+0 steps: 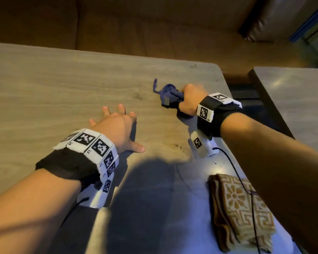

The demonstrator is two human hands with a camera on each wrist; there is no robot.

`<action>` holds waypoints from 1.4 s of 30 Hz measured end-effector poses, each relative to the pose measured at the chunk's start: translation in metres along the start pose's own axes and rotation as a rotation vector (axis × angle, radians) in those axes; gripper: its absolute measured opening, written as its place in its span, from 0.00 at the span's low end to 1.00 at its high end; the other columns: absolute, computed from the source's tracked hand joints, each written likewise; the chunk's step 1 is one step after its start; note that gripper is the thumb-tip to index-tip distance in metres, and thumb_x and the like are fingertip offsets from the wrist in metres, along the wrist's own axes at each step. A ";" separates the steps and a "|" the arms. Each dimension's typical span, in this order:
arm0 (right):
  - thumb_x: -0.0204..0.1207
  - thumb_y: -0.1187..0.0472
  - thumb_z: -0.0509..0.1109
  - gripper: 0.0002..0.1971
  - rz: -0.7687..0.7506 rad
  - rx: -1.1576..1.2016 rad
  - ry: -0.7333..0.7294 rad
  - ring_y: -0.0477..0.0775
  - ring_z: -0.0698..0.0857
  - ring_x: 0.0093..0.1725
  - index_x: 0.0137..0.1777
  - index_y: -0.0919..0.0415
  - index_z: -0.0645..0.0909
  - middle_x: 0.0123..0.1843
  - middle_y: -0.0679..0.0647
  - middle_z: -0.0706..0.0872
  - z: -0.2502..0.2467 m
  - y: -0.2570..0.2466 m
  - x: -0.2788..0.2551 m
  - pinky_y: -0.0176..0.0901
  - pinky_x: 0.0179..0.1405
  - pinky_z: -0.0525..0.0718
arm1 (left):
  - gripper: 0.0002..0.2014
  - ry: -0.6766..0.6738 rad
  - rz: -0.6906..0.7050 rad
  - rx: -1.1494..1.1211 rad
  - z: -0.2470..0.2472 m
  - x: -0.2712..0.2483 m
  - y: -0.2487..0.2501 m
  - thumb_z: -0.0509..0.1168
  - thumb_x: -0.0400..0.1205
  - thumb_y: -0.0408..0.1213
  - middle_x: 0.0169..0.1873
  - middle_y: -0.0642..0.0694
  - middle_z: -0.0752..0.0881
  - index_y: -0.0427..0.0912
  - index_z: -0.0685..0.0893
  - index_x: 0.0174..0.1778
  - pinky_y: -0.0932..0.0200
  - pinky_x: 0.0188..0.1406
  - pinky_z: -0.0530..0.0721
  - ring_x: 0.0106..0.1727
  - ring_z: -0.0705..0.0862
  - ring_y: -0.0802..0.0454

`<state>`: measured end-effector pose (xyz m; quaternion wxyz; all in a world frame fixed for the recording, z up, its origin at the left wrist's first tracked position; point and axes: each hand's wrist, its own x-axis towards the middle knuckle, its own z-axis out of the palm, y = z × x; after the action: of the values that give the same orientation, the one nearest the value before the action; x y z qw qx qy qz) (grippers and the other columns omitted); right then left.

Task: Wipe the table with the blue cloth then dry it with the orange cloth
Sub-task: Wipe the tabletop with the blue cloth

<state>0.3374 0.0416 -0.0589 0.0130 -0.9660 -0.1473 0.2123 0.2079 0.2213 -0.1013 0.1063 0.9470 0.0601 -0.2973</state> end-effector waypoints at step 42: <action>0.70 0.68 0.69 0.04 -0.284 -0.020 -0.287 0.55 0.73 0.27 0.35 0.61 0.79 0.27 0.54 0.72 0.122 0.001 -0.301 0.37 0.21 0.64 | 0.75 -0.092 0.002 0.018 0.141 -0.212 0.022 0.79 0.56 0.72 0.86 0.46 0.31 0.51 0.37 0.88 0.25 0.82 0.51 0.86 0.34 0.32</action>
<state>0.0263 -0.0512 -0.0478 0.0120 -0.8955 -0.2842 0.3423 -0.0391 0.1561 -0.0883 0.1006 0.9333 0.0514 -0.3410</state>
